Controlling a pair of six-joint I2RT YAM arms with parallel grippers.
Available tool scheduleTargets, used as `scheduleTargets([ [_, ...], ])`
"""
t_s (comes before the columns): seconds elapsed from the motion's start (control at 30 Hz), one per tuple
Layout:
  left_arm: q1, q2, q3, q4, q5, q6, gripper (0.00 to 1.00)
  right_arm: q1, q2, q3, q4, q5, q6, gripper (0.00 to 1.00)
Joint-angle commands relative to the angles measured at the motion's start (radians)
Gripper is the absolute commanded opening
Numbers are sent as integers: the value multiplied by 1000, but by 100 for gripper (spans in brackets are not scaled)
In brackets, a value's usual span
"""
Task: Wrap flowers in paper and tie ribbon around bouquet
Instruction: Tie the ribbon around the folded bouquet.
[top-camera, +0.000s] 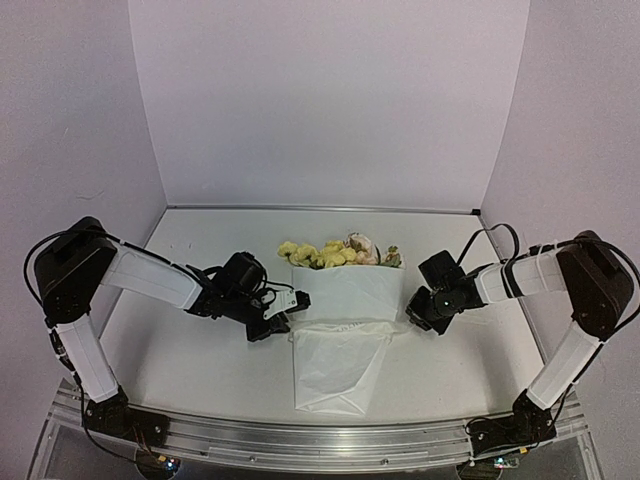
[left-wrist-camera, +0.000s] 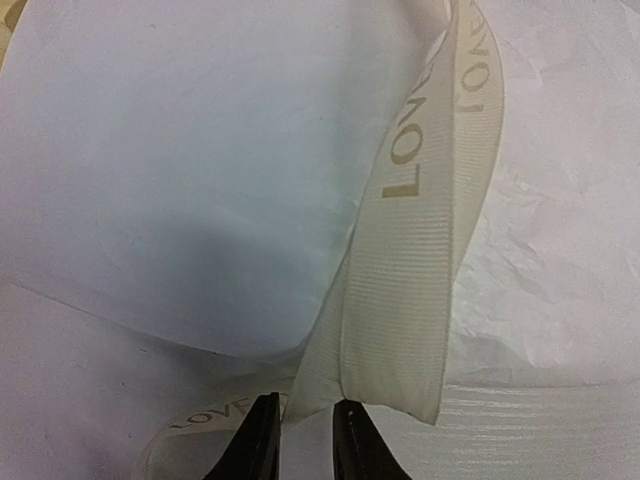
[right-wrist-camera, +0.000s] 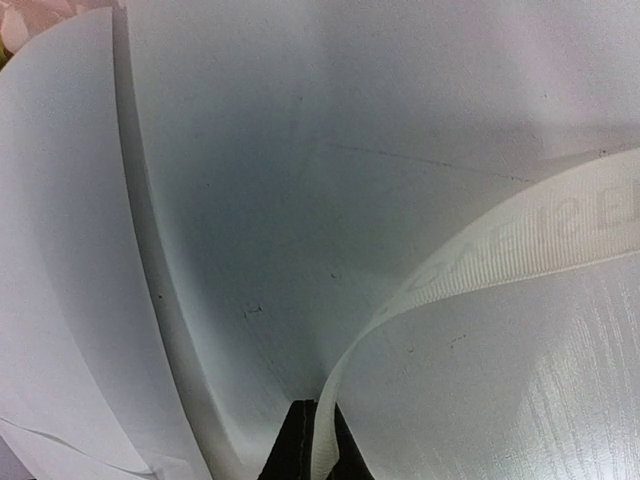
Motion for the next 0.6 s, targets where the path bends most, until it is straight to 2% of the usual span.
scheduleTargets([
  [0.0, -6, -16, 43, 24, -32, -34, 9, 5, 9, 6, 1, 10, -17, 0],
  [0.1, -5, -31, 41, 0, -66, -60, 0, 4, -9, 2, -7, 23, -36, 0],
  [0.37, -5, -126, -38, 44, -215, -139, 0, -19, -52, 1, -59, 53, -82, 0],
  [0.57, -5, -91, 0, -37, -341, -273, 0, -95, -59, 14, -88, 31, -98, 0],
])
